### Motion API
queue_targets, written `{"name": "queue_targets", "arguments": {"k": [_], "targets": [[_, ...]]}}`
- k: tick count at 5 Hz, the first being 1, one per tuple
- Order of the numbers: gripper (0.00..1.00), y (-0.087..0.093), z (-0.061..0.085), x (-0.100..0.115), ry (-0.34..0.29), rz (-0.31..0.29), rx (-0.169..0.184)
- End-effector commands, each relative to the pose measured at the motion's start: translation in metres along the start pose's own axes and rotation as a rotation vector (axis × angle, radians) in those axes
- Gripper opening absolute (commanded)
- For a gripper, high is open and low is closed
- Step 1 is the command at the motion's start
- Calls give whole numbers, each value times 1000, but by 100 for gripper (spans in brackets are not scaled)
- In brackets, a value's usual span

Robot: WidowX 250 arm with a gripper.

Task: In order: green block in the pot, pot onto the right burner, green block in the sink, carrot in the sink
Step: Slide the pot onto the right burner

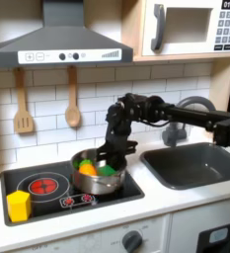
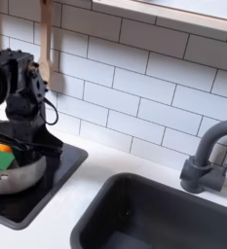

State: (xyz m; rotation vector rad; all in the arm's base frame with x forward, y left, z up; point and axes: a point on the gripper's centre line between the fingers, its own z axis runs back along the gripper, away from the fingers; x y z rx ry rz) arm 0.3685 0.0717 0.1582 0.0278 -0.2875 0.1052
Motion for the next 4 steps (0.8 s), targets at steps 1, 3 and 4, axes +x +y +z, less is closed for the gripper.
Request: {"name": "queue_targets", "arguments": {"k": [1,3,4], "targets": [[0,-11,6,-6,-2,-13,-20],[0,-9,31,-5,-31,10,1],[0,-11,41,-6,-19,7,-1]]}}
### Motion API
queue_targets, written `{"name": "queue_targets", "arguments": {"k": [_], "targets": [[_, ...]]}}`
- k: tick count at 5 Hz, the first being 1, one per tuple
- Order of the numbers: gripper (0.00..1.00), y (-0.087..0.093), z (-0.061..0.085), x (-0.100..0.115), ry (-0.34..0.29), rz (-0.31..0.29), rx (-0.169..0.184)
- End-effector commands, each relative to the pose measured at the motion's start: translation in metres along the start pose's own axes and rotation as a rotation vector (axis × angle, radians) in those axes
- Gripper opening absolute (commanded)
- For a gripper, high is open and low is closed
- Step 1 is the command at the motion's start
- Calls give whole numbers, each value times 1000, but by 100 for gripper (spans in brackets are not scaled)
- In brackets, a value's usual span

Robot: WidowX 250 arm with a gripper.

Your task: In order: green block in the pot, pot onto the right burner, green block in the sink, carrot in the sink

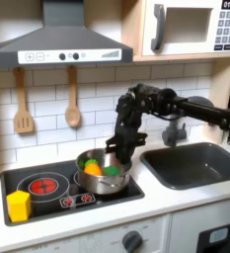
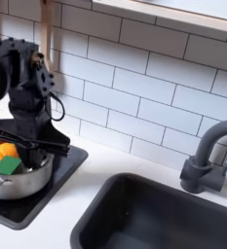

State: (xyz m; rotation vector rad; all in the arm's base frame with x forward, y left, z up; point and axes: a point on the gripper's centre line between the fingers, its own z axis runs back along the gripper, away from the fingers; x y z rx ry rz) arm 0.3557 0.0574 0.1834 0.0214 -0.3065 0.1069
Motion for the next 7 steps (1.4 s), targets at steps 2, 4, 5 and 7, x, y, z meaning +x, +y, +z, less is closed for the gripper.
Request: {"name": "queue_targets", "arguments": {"k": [2,4,5,7], "targets": [[0,9,23,-2,-3,52,44],[100,24,21,-5,5,96,53],[100,30,25,-4,-10,111,55],[100,35,20,-11,3,129,50]]}}
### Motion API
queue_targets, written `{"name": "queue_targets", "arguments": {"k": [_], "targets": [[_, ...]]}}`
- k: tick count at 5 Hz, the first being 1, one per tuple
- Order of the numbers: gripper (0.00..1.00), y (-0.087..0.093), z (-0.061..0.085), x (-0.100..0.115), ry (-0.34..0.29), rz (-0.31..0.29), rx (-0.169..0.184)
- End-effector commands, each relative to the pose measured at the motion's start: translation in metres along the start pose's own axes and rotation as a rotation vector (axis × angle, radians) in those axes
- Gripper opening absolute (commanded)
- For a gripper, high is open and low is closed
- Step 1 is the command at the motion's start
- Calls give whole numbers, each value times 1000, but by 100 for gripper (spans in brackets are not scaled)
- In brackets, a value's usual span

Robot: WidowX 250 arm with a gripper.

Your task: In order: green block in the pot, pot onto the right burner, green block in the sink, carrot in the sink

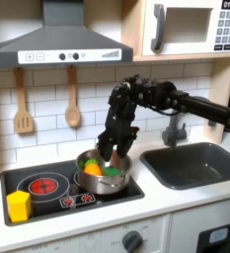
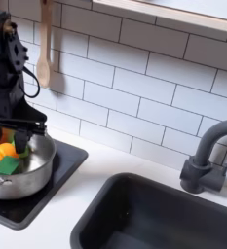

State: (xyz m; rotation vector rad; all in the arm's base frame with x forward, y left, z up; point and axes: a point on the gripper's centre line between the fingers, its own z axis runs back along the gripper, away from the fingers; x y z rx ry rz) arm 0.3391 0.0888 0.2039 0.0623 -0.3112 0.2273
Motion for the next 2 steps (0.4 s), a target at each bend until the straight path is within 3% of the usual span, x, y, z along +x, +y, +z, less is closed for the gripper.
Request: {"name": "queue_targets", "arguments": {"k": [1,2], "targets": [[100,-1,-13,-9,32,12,-10],[100,1,-12,-10,28,22,-11]]}}
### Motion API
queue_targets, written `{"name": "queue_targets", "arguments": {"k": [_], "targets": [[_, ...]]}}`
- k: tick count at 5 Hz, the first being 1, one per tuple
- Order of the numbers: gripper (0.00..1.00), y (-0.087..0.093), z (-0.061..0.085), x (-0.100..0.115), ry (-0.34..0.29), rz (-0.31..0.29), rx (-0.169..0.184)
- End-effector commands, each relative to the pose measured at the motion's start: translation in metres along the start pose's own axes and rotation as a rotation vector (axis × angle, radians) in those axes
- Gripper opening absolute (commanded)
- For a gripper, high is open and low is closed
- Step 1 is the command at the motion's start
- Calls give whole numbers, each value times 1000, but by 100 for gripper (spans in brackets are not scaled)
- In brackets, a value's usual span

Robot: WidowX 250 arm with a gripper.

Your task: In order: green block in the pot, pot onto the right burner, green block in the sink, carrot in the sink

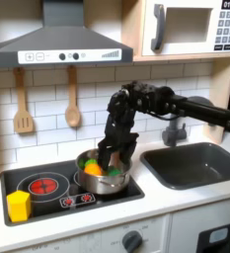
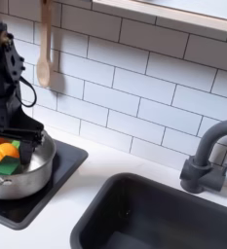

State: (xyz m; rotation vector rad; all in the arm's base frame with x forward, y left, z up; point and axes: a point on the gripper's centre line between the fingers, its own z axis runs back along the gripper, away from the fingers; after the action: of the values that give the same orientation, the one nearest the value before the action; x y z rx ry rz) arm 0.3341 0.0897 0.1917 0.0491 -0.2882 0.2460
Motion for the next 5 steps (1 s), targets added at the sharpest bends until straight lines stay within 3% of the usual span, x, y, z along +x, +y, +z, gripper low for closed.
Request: {"name": "queue_targets", "arguments": {"k": [1,5], "targets": [[100,0,-3,0,1,4,-2],[100,1,-6,5,-20,12,-3]]}}
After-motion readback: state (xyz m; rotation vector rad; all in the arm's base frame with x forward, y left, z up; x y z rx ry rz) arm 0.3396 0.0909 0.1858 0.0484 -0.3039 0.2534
